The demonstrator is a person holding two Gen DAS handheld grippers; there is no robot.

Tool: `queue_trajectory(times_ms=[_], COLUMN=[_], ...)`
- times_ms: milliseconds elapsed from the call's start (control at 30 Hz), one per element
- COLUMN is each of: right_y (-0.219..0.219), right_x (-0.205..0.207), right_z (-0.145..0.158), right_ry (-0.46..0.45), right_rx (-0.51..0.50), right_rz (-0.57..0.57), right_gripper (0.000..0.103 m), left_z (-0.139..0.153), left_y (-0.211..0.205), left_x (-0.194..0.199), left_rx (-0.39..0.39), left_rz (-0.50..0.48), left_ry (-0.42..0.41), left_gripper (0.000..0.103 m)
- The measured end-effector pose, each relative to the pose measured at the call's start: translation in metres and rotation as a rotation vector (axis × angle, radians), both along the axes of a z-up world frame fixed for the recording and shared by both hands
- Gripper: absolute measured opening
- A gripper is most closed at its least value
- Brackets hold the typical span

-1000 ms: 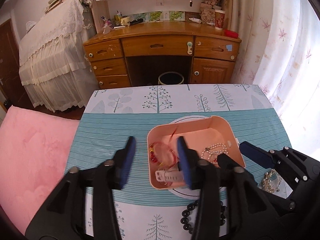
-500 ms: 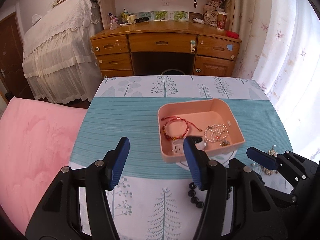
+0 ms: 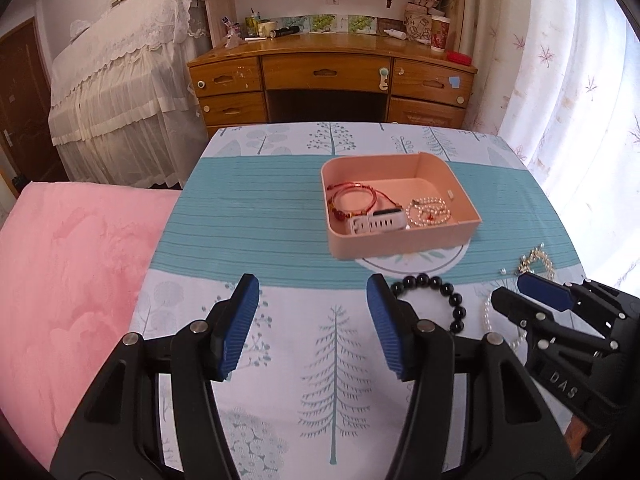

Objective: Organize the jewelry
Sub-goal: 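Withdraw both tools from the tray toward the black and pearl bracelets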

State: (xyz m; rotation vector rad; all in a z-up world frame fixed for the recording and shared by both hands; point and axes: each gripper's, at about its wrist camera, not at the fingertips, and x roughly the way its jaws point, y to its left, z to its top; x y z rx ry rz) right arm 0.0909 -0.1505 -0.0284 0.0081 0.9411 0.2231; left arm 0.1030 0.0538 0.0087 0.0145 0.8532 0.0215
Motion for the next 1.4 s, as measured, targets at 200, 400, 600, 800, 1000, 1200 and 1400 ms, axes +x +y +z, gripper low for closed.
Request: queue_trajectory(times_ms=[200, 400, 600, 800, 1000, 1200, 1400], right_y=[-0.019, -0.034, -0.039, -0.040, -0.042, -0.048, -0.060], right_x=[-0.016, -0.026, -0.034, -0.038, -0.039, -0.037, -0.031], right_z=[-0.010, -0.018, -0.024, -0.025, -0.025, -0.028, -0.029], right_ry=[0.035, 0.062, 0.078, 0.083, 0.082, 0.083, 0.078], right_rx=[0.022, 0.048, 0.053, 0.052, 0.048, 0.048, 0.050], right_rz=[-0.038, -0.076, -0.093, -0.100, -0.103, -0.117, -0.139], right_gripper=[0.035, 0.035, 0.035, 0.035, 0.035, 0.035, 0.035], left_z=[-0.013, -0.027, -0.031, -0.028, -0.033, -0.039, -0.045], left_y=[-0.003, -0.001, -0.002, -0.002, -0.002, 0.006, 0.013], left_x=[-0.020, -0.023, -0.025, -0.025, -0.022, -0.019, -0.012], left_rx=[0.000, -0.007, -0.012, -0.008, -0.021, -0.031, -0.033], left_rz=[0.014, 0.026, 0.034, 0.024, 0.019, 0.040, 0.060], left_ry=[0.019, 0.059, 0.065, 0.059, 0.074, 0.090, 0.100], left_gripper=[0.053, 0.053, 0.053, 0.053, 0.053, 0.053, 0.053])
